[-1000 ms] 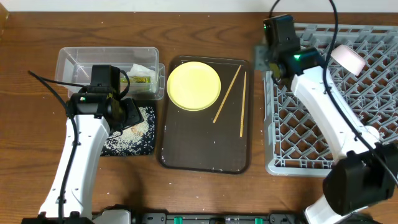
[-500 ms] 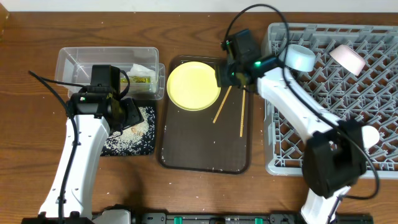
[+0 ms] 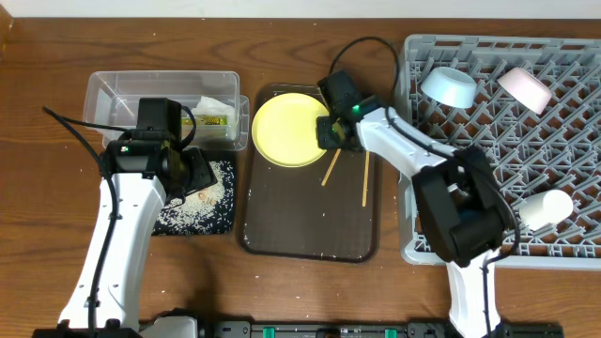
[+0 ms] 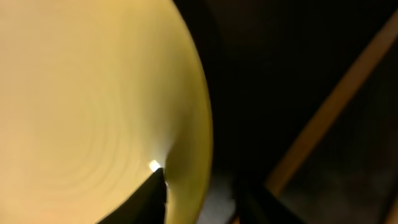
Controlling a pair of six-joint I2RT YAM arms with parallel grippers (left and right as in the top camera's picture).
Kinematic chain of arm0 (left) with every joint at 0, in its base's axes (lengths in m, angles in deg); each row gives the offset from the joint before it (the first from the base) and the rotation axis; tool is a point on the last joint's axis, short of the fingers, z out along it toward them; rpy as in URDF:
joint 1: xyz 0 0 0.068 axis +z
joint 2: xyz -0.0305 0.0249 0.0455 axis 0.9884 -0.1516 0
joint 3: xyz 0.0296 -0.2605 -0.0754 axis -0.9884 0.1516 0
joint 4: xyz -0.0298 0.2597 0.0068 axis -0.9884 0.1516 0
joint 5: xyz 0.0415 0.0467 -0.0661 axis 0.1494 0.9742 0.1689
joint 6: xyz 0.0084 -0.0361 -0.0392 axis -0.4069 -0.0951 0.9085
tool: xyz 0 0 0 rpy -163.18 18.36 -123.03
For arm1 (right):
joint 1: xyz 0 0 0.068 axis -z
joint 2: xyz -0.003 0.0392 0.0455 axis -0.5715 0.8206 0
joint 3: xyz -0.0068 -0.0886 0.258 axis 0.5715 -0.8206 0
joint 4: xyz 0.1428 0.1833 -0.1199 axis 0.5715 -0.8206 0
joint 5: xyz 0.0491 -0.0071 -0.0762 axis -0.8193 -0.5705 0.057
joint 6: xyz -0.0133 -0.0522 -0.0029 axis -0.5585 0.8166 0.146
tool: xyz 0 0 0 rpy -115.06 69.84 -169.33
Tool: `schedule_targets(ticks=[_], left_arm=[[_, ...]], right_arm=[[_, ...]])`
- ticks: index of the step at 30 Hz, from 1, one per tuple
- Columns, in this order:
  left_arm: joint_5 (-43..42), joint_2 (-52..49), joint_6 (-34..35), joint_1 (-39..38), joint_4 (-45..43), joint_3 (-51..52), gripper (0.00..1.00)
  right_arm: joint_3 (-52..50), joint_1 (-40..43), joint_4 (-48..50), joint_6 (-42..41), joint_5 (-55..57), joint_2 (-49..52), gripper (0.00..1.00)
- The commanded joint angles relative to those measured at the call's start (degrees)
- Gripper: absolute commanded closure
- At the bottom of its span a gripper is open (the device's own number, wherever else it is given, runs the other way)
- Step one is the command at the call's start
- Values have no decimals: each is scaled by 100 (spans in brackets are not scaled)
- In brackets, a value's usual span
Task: Sort waste into correct bins and load items into the dishwasher rack
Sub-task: 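Move the right gripper to the yellow plate and grasp its edge, then lift the yellow plate and stand it upright in the rack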
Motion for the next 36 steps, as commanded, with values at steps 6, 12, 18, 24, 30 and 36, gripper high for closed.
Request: schedule_targets(ticks=[6,12,18,24,30,36], left_arm=[[24,48,55,26,11,22,31],[24,48,55,26,15,22,31],[24,48,55,26,13,24,32],[24,48,55,26,13,22,31],[26,48,52,26,13,22,31],[26,48,52,26,13,22,32]], right_arm=[[7,11,262,-164,9,39,99],[7,216,260,-107,11,-420,99],[7,424,234,573,579,-1434,99],[7,671,138,1449,1611,-2413,99],[7,1003,-140,2396,2664,-3005,99],[7,1458,-48,4419,4395,-3104,99]])
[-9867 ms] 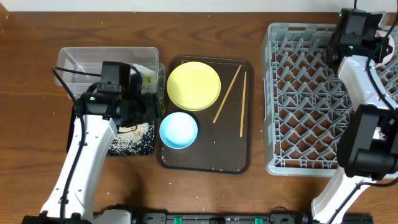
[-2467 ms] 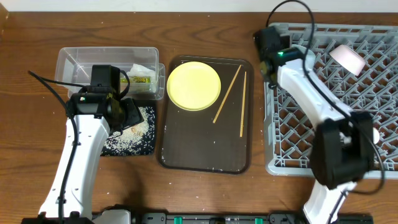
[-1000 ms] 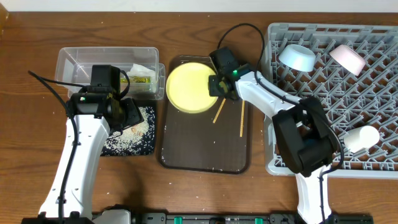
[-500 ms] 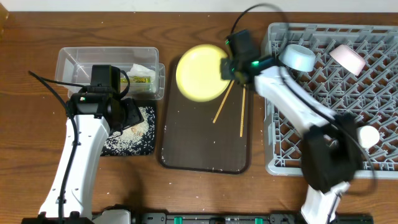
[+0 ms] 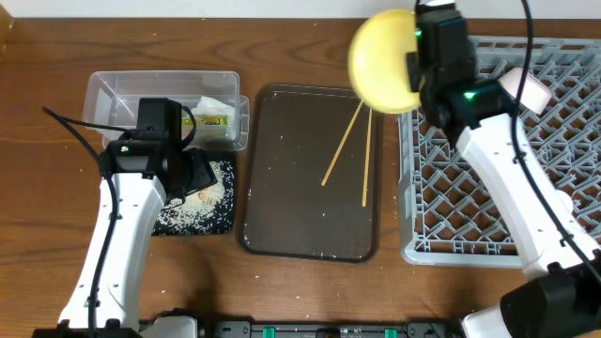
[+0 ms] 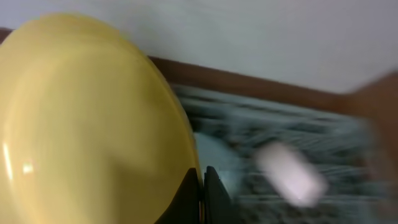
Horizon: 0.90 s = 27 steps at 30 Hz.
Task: Sort waste into correct bins and load items into the dishwasher rack
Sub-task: 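Lift the yellow plate and stand it upright in the rack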
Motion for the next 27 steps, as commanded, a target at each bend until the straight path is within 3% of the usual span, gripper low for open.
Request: schedule_targets(ticks=[1,6,15,21,27], left_arm=[[26,48,52,26,13,24,31],[26,48,52,26,9,24,32],[26,48,52,26,11,22,31],[26,48,52,26,11,22,32],[26,48,52,26,11,24,32]], right_arm=[[22,308,48,1934,1633,-111,99],[22,708,337,2828,2210,-111,99],[22,1281,214,3193,2212,-111,99],[17,1725,-170,3191,2227,-111,99],[11,1945,-610,2675,2146,-109,99]])
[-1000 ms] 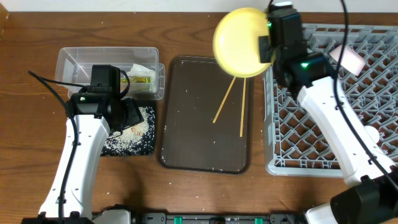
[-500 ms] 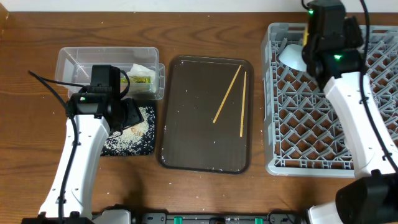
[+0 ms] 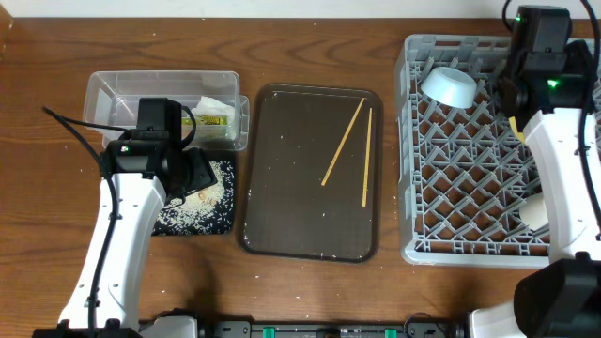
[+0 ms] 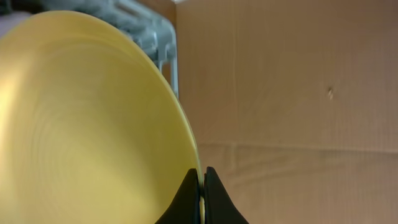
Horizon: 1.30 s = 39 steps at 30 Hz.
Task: Sort waste into correct bins and load items into the dishwasher rack
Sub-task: 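Lift the yellow plate and stand it upright in the rack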
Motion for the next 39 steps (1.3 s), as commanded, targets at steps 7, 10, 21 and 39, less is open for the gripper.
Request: schedule_targets(ticks=[7,10,21,39], left_arm=[[24,48,52,26,15,24,32],[24,48,52,24,17,22,32],[24,48,52,26,15,22,31],[24,48,52,26,15,22,31]], right_arm=[[11,57,-664,-1248,-844,-68,99],[9,17,-844,-1661,-1178,-17,99],[9,-76,-643,-2087,-94,7,99],[0,-76,-466,-1147,109,177,99]])
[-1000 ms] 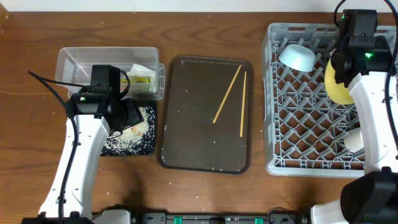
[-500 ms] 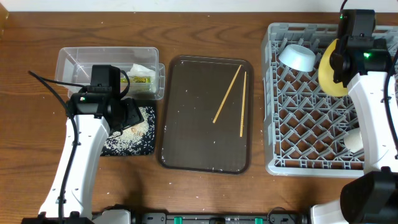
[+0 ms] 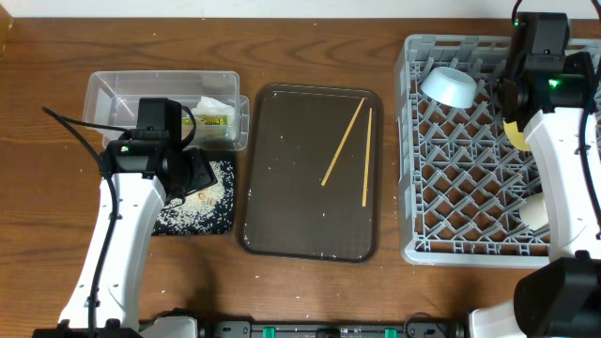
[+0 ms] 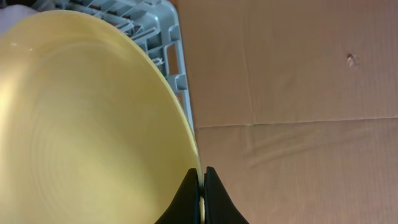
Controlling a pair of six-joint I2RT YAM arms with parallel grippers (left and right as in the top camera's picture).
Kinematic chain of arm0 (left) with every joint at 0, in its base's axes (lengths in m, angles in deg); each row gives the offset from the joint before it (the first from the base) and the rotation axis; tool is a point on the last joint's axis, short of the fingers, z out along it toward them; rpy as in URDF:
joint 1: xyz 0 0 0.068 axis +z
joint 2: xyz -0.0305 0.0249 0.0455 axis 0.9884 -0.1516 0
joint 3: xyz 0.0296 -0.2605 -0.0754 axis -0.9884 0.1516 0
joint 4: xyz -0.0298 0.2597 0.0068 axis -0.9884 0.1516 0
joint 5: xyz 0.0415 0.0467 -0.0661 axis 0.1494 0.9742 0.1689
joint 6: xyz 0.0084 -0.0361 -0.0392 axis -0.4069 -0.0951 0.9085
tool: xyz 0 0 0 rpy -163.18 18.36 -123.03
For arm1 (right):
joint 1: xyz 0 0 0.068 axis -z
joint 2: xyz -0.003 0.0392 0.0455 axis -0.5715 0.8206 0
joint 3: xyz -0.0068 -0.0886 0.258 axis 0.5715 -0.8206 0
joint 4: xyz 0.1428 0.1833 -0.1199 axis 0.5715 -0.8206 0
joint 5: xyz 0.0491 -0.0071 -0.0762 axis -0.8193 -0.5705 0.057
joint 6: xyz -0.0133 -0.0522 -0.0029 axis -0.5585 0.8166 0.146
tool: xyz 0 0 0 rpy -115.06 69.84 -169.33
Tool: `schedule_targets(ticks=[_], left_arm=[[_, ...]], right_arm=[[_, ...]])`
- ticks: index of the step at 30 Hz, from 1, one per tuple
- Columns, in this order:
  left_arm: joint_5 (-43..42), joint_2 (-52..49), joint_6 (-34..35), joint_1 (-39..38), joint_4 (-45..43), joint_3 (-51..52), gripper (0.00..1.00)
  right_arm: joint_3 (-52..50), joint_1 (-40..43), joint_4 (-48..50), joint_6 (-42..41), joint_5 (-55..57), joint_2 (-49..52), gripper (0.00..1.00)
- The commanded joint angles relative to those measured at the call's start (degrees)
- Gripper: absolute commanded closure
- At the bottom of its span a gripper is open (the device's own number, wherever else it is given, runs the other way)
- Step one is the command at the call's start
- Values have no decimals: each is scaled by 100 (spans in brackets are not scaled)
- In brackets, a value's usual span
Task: Sort waste into correct bins and load items into the dishwasher rack
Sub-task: 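Lift the yellow plate and stand it upright in the rack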
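My right gripper is shut on the rim of a yellow plate. The plate stands on edge over the far right side of the grey dishwasher rack and shows from overhead only as a yellow sliver. The rack's corner shows just behind the plate. A white bowl and a white cup lie in the rack. Two chopsticks lie on the brown tray. My left gripper hangs over a black tray of rice; its fingers are hidden.
Two clear bins stand at the back left, one holding a wrapper. The brown tray lies between the bins and the rack. A brown surface lies beyond the rack's right edge.
The right gripper has shifted slightly with the plate, so more of the plate's edge and the rack's corner show. The left arm has not moved.
The right gripper was at the rim of the yellow plate lying on the brown tray. Then it held the plate in the air by the rack's left side. Then the plate stood on edge at the rack's far right, where it still is.
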Motion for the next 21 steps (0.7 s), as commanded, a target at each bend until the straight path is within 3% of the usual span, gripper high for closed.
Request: schedule_targets(ticks=[1,6,9,16,18,21], left_arm=[[26,48,52,26,15,24,32],[26,48,52,26,15,22,32],[26,48,52,26,15,22,32],[26,48,55,26,13,22,31],[26,48,55,26,15,22,31],[26,48,52,26,15,22,32]], right_arm=[[0,-79,-24,-173,15,188,99],[-2,-96,-72,-391,-20,437,99],[-2,-162,-195,-981,-151,522,99],[-2,-363,-275,-1759,-2232,518,97],[-2,-404,-258,-1954,-2883,518,91],[-2,-444,-225,-2173,-3530,518,66]])
